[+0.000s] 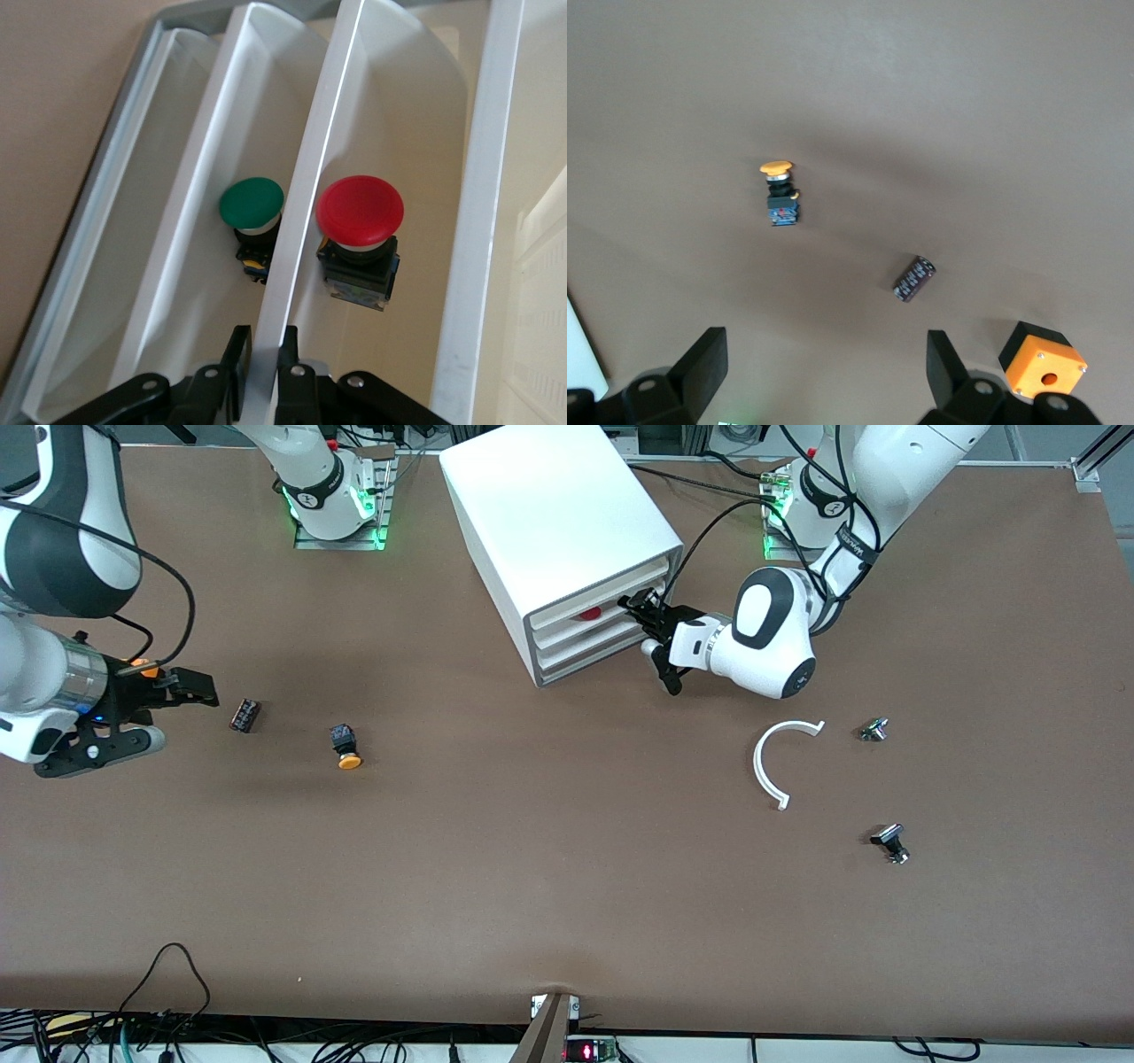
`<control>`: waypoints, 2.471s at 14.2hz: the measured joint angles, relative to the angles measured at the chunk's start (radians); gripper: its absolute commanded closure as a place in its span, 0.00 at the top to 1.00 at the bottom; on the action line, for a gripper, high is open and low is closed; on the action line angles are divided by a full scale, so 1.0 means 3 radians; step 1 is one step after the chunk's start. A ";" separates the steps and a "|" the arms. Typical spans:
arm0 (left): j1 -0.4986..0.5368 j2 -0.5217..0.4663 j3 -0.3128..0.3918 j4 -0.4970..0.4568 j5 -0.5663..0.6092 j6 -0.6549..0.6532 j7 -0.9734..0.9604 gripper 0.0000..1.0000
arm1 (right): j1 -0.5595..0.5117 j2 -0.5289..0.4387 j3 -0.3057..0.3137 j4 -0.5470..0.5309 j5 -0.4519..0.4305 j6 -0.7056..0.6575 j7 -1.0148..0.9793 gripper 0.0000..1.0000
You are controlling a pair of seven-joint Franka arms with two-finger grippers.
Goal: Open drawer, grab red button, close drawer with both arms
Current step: 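Pull the drawer open with the left gripper while the right gripper rises, then release the drawer with the left gripper while the right gripper reaches in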
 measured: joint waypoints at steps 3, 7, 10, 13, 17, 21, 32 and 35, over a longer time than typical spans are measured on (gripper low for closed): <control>0.0134 0.0000 0.0024 0.0006 0.0024 0.0000 0.0027 0.00 | 0.0100 0.0000 0.0003 0.0000 0.0000 0.0005 0.0144 0.99; 0.0194 0.0006 0.0131 0.0076 0.0032 -0.0009 0.0044 0.00 | 0.0099 0.0000 -0.0006 0.0017 0.0000 0.0034 0.0162 0.99; 0.0195 0.0022 0.0249 0.0136 0.0036 -0.0018 0.0057 0.00 | 0.0098 0.0000 -0.0007 0.0039 0.0000 0.0037 0.0162 0.99; 0.0201 0.0075 0.0389 0.0278 0.0082 -0.0037 0.0076 0.00 | 0.0099 0.0000 -0.0007 0.0040 0.0003 0.0047 0.0163 0.99; 0.0223 0.0131 0.0539 0.0434 0.0129 -0.0068 0.0076 0.00 | 0.0258 0.0000 0.0011 0.0056 0.0059 0.0115 0.0452 0.99; 0.0224 0.0133 0.0617 0.0553 0.0144 -0.0067 0.0074 0.00 | 0.0668 0.0007 0.0025 0.0201 0.0214 0.0132 0.1075 0.99; 0.0286 0.0101 0.0737 0.0729 0.0185 0.0170 -0.0175 1.00 | 0.1661 0.0396 0.0034 0.0403 0.0357 0.0472 0.2329 0.99; 0.0443 -0.0078 0.0746 0.0796 0.0202 0.0171 -0.0390 1.00 | 0.1871 0.0530 0.0033 0.0408 0.0357 0.0699 0.2578 0.99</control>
